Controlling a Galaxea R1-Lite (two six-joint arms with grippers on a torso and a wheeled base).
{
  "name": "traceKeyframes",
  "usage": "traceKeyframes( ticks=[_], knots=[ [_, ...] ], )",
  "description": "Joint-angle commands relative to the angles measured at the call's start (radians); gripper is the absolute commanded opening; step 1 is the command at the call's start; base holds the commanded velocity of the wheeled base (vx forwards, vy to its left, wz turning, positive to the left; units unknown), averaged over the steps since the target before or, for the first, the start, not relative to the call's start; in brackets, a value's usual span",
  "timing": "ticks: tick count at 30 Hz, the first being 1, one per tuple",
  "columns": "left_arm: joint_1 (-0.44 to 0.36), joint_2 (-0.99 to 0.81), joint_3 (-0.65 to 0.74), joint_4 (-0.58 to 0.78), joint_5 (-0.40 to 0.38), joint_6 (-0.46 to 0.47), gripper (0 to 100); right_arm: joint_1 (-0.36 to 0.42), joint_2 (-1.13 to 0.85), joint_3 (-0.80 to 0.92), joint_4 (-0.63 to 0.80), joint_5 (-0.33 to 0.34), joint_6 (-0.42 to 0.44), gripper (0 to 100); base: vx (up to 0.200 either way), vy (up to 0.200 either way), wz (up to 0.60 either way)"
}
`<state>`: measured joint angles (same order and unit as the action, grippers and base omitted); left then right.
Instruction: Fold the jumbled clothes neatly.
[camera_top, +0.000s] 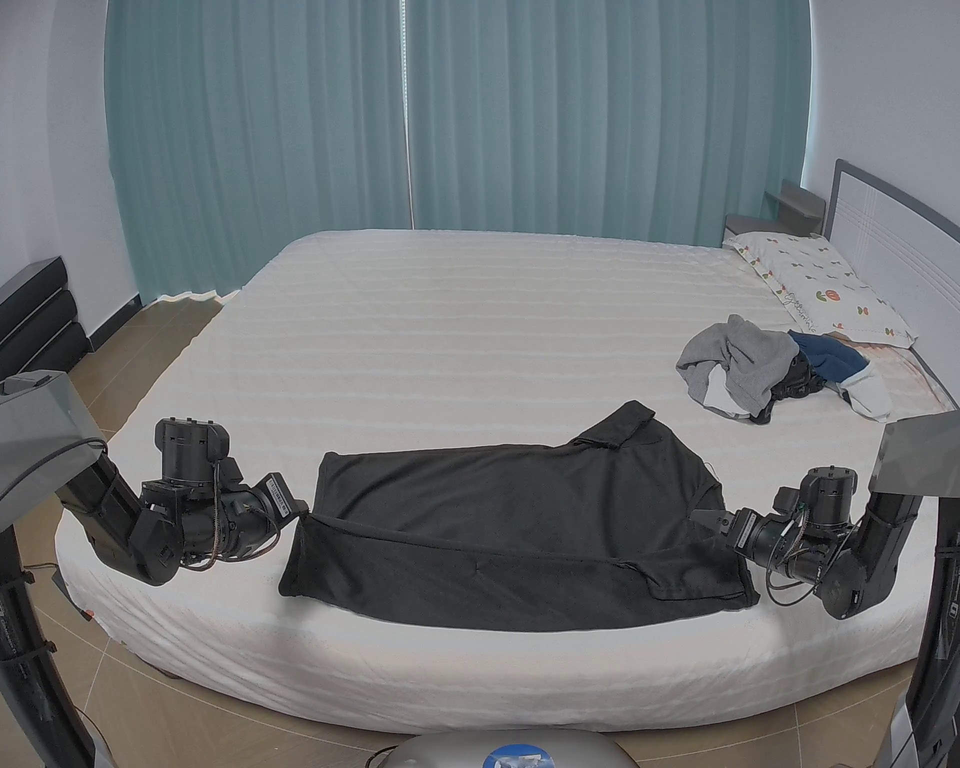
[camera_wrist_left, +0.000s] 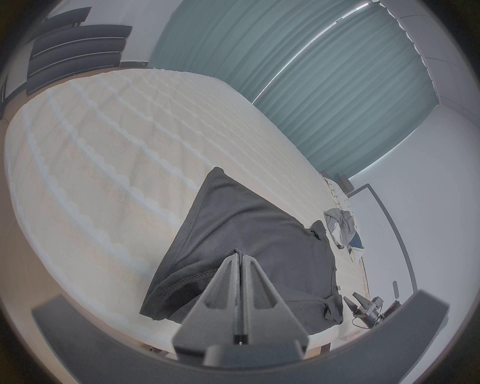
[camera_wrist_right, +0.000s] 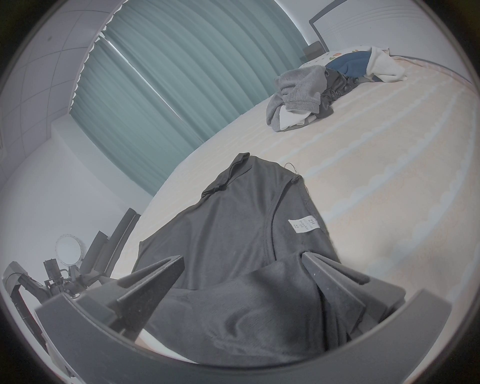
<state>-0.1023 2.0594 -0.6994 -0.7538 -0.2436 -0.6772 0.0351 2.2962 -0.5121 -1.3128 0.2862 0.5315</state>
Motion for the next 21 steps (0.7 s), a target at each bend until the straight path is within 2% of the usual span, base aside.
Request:
traceKeyframes(
  ticks=[1, 8, 19, 20, 21],
  knots=[
    [0.0, 0.002, 0.0, -0.001, 0.0, -0.001, 0, -0.009, 0.051, -0.055, 0.017, 0.001, -0.013, 100, 0.0, 0.0, 0.0],
    [0.0, 0.002, 0.0, -0.001, 0.0, -0.001, 0, -0.015, 0.089, -0.103, 0.017, -0.001, -0.015, 100, 0.0, 0.0, 0.0],
    [0.0, 0.004, 0.0, -0.001, -0.002, -0.001, 0, -0.017, 0.118, -0.086, 0.01, -0.001, -0.041, 100, 0.0, 0.0, 0.0],
    [0.0, 0.004, 0.0, -0.001, -0.002, -0.001, 0, -0.02, 0.117, -0.085, 0.01, -0.002, -0.042, 0, 0.0, 0.0, 0.0],
    [0.0, 0.004, 0.0, -0.001, -0.002, -0.001, 0, -0.029, 0.114, -0.08, 0.009, -0.002, -0.042, 0, 0.0, 0.0, 0.0]
  ],
)
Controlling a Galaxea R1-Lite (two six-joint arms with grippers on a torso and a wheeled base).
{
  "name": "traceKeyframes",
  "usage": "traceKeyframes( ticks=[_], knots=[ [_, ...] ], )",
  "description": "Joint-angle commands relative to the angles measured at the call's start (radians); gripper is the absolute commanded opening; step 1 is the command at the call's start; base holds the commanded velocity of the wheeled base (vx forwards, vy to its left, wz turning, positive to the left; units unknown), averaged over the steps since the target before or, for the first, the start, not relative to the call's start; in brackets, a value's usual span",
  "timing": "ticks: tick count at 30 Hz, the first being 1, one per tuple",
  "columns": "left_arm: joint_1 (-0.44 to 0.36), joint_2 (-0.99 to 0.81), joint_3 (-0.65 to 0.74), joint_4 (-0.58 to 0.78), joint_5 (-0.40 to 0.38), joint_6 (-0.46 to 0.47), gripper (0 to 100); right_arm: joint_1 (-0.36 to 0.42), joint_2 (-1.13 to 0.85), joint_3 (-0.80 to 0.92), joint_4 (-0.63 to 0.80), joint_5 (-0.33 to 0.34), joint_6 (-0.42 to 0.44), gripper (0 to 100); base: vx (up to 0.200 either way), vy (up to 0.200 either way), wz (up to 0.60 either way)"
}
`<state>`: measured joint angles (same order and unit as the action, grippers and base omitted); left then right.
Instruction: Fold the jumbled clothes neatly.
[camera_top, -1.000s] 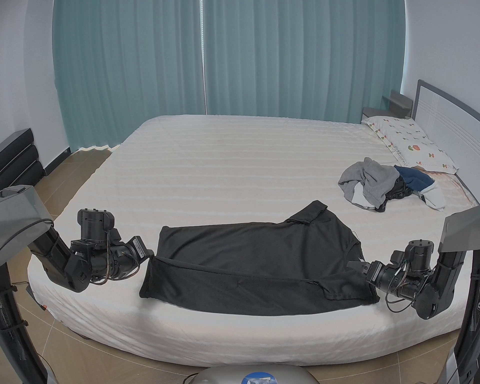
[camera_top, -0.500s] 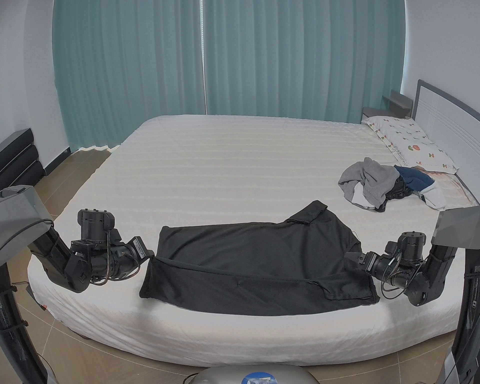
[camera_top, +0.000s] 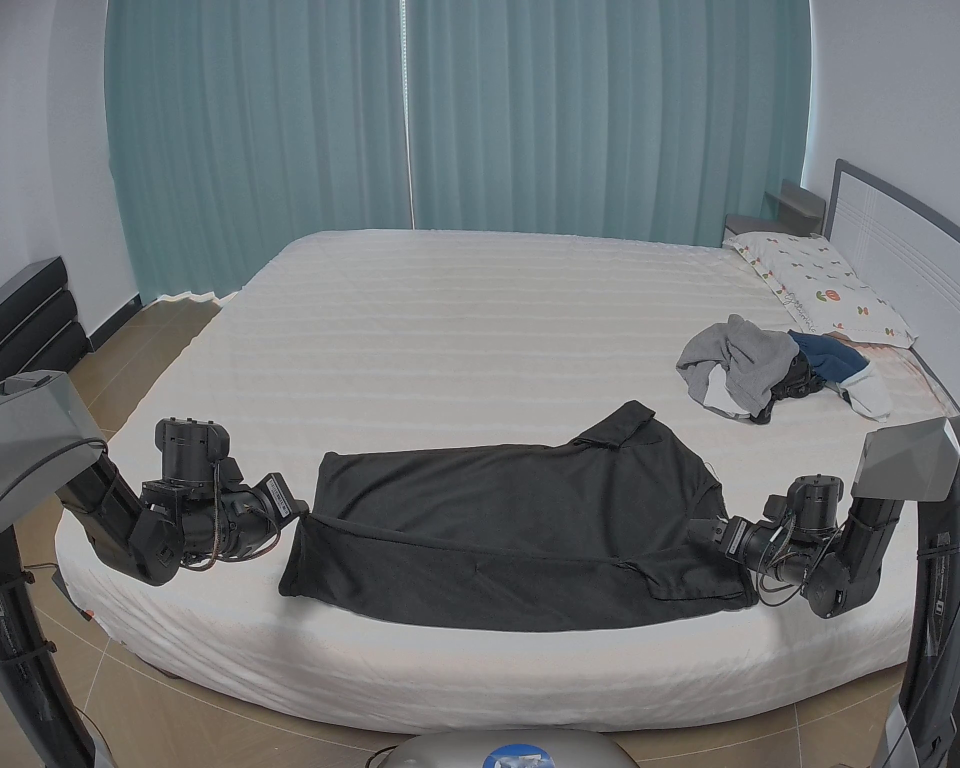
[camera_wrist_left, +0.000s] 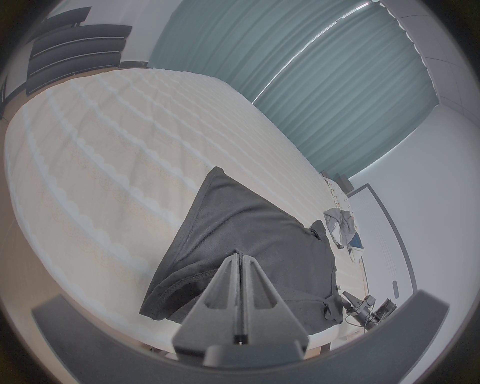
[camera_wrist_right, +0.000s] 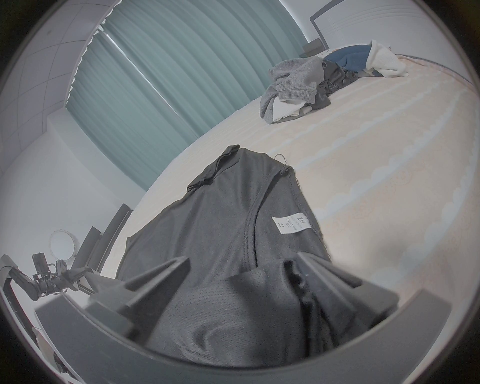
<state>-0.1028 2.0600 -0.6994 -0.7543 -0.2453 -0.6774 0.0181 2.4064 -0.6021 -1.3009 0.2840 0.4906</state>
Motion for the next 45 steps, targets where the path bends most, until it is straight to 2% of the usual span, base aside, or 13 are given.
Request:
traceKeyframes(
  ticks=[1, 7, 13, 18, 22, 29, 34, 45],
  knots=[
    [0.0, 0.003, 0.0, 0.0, 0.0, -0.001, 0, -0.015, 0.0, 0.016, -0.005, 0.0, -0.003, 0, 0.0, 0.0, 0.0],
    [0.0, 0.002, 0.0, 0.0, 0.0, -0.001, 0, -0.033, -0.012, 0.041, -0.017, 0.003, -0.003, 0, 0.0, 0.0, 0.0],
    [0.002, -0.008, 0.003, 0.001, 0.001, 0.001, 0, -0.029, -0.072, 0.13, -0.113, 0.01, 0.014, 0, 0.0, 0.0, 0.0],
    [0.009, -0.029, 0.032, 0.019, 0.001, 0.081, 0, -0.03, -0.128, 0.189, -0.175, 0.015, 0.022, 0, 0.0, 0.0, 0.0],
    [0.009, -0.047, 0.044, 0.032, 0.003, 0.107, 0, -0.03, -0.164, 0.223, -0.202, 0.018, 0.037, 0, 0.0, 0.0, 0.0],
    [0.023, -0.05, 0.027, 0.104, 0.017, 0.141, 0, -0.032, -0.164, 0.208, -0.216, 0.018, 0.039, 0, 0.0, 0.0, 0.0],
    [0.025, -0.04, 0.009, 0.108, 0.064, 0.141, 0, -0.033, -0.162, 0.183, -0.216, 0.018, 0.057, 0, 0.0, 0.0, 0.0],
    [0.021, 0.083, -0.042, 0.101, 0.066, 0.13, 0, -0.032, -0.102, 0.147, -0.215, 0.017, 0.068, 0, 0.0, 0.0, 0.0]
  ],
)
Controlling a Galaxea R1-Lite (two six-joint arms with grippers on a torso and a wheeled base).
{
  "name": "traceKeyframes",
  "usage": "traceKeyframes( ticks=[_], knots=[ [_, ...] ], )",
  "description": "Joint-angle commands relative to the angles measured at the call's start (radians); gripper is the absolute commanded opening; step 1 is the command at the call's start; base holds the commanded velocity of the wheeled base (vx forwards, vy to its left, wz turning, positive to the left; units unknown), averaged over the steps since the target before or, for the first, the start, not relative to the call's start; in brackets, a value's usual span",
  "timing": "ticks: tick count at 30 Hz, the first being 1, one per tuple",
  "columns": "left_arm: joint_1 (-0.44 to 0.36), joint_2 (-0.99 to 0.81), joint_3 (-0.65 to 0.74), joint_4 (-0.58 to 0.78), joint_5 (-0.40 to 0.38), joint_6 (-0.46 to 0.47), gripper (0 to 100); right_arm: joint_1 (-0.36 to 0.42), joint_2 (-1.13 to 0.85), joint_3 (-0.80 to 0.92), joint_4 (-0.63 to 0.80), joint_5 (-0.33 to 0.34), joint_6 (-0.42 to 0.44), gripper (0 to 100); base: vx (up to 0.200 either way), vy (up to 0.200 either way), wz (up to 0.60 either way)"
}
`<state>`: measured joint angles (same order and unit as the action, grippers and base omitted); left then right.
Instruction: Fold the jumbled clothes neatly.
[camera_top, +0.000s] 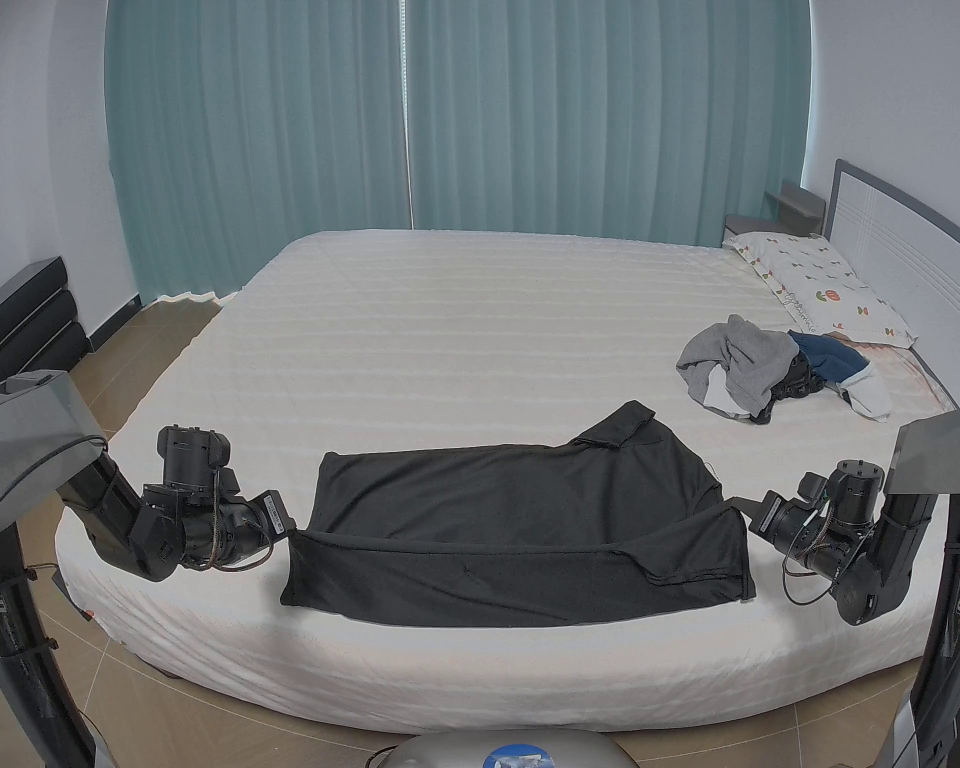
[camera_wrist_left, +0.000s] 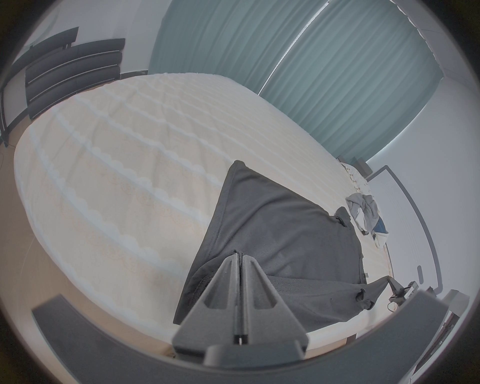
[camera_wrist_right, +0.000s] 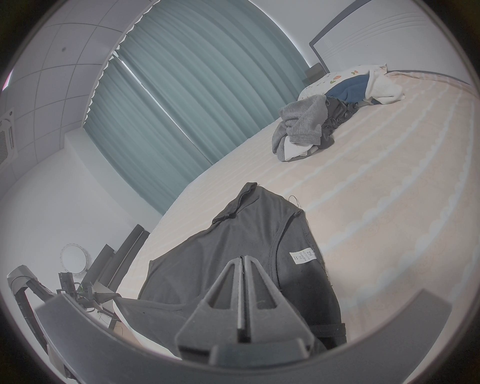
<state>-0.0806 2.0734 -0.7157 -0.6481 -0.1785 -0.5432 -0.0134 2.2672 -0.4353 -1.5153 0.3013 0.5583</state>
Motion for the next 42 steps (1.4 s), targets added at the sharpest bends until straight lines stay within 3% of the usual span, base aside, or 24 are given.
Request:
traceKeyframes(
  ticks=[1, 11, 35, 36, 42],
  knots=[
    [-0.001, 0.083, -0.033, -0.007, -0.001, -0.004, 0, 0.0, 0.043, -0.028, 0.0, -0.002, 0.0, 0, 0.0, 0.0, 0.0],
    [-0.001, 0.134, -0.103, -0.012, -0.001, -0.103, 0, -0.011, 0.067, -0.08, 0.0, -0.005, 0.002, 0, 0.0, 0.0, 0.0],
    [-0.004, 0.221, -0.154, -0.047, 0.004, -0.106, 0, -0.016, 0.202, -0.161, 0.0, -0.011, 0.002, 0, 0.0, 0.0, 0.0],
    [-0.004, 0.221, -0.154, -0.047, 0.004, -0.106, 100, -0.016, 0.202, -0.161, 0.0, -0.011, 0.002, 100, 0.0, 0.0, 0.0],
    [-0.005, 0.221, -0.152, -0.044, 0.004, -0.107, 100, -0.014, 0.221, -0.172, -0.002, -0.004, 0.002, 100, 0.0, 0.0, 0.0]
  ],
)
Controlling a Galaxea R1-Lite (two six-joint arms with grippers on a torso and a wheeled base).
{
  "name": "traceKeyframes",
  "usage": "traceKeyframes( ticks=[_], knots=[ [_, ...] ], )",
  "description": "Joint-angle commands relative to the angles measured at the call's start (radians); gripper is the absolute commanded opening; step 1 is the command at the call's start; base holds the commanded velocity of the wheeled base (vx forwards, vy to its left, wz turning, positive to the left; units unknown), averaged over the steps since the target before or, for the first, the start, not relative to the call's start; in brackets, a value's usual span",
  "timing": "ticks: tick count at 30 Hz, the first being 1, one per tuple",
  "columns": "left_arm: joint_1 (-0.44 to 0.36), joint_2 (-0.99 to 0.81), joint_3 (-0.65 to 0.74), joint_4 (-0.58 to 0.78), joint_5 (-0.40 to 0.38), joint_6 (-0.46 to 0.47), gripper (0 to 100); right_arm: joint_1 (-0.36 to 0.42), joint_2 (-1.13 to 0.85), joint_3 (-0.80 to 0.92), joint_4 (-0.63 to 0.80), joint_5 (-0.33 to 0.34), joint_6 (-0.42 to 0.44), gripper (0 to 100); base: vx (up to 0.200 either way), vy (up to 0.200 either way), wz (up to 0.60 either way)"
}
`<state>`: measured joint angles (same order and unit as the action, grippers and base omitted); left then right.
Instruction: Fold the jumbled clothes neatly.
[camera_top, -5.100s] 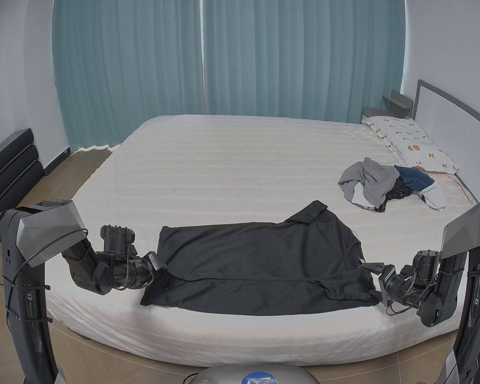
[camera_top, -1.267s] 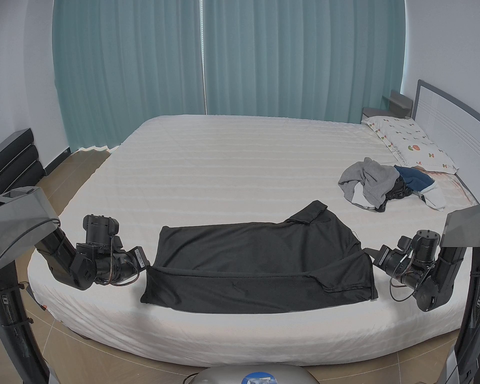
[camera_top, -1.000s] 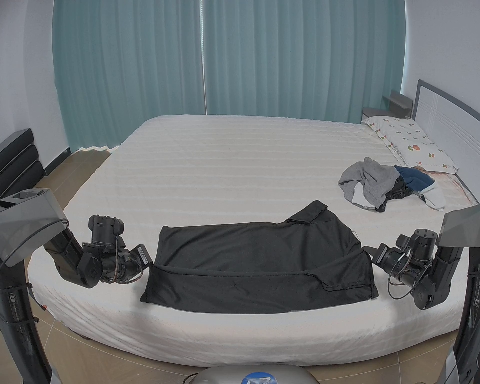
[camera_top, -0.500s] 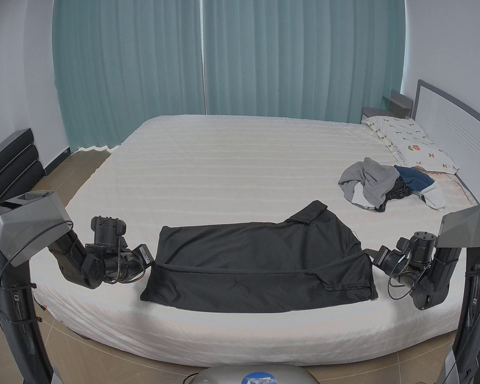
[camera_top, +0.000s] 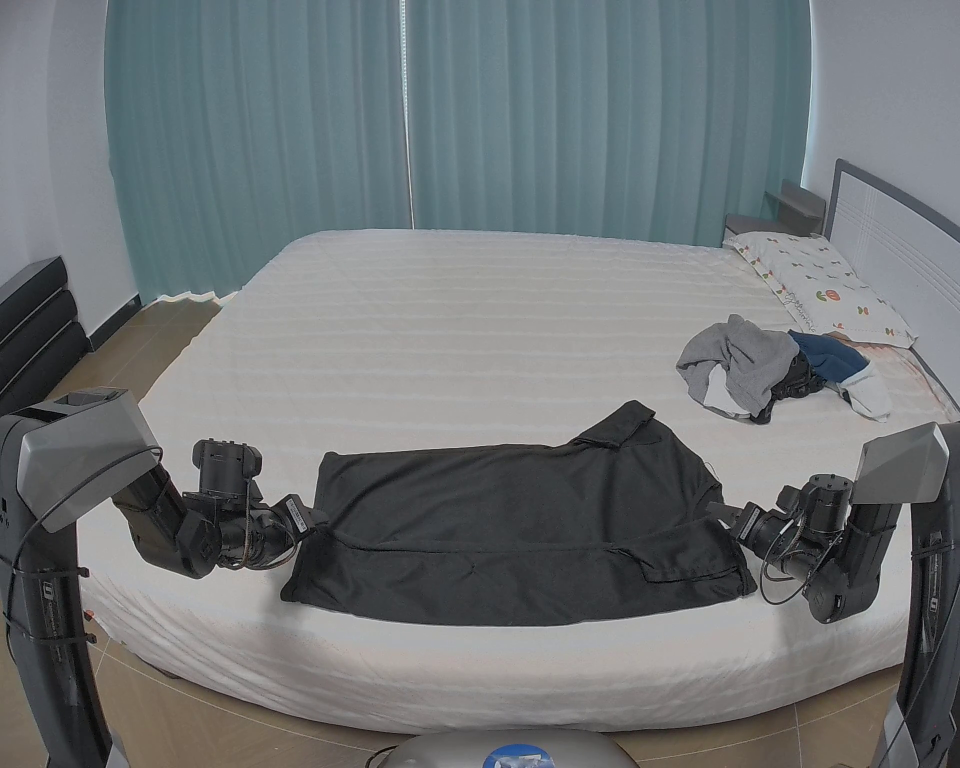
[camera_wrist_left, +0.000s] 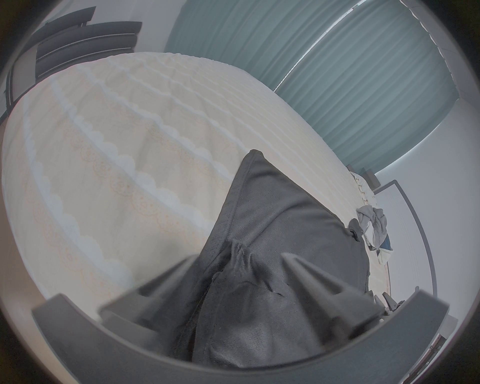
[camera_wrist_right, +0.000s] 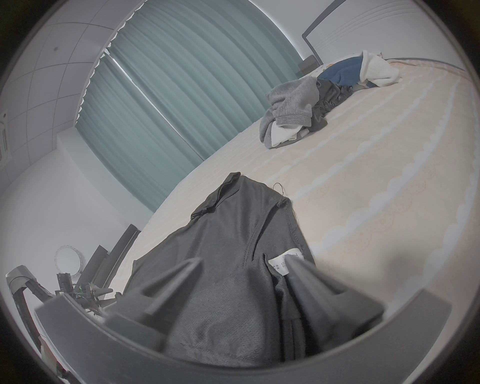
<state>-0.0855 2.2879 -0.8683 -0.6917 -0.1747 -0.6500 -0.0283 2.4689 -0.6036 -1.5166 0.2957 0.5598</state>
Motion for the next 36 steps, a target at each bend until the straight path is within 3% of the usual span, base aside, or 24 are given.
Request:
traceKeyframes(
  ticks=[1, 3, 7, 12, 15, 23, 36],
  knots=[
    [0.001, 0.004, 0.005, -0.003, 0.0, 0.0, 100, -0.001, 0.012, -0.004, -0.002, 0.003, 0.019, 100, 0.0, 0.0, 0.0],
    [0.006, 0.001, 0.005, -0.003, 0.0, 0.0, 100, -0.004, 0.004, -0.004, -0.011, 0.002, 0.058, 100, 0.0, 0.0, 0.0],
    [0.033, -0.019, 0.012, -0.011, -0.002, -0.005, 100, -0.013, -0.044, 0.008, -0.054, -0.003, 0.27, 100, 0.0, 0.0, 0.0],
    [0.04, -0.041, 0.006, -0.051, 0.0, -0.138, 100, -0.05, -0.061, 0.008, -0.054, -0.003, 0.474, 100, 0.0, 0.0, 0.0],
    [0.046, -0.042, 0.005, -0.071, -0.011, -0.181, 100, -0.076, -0.056, 0.01, -0.053, 0.006, 0.548, 100, 0.067, 0.0, 0.0],
    [0.043, -0.031, -0.001, -0.08, -0.012, -0.186, 100, -0.076, -0.041, 0.01, -0.053, 0.006, 0.555, 100, 0.2, 0.0, 0.0],
    [0.043, -0.016, -0.057, -0.074, -0.009, -0.189, 100, -0.067, -0.033, 0.012, -0.053, 0.003, 0.546, 100, 0.0, 0.0, 0.0]
  ],
)
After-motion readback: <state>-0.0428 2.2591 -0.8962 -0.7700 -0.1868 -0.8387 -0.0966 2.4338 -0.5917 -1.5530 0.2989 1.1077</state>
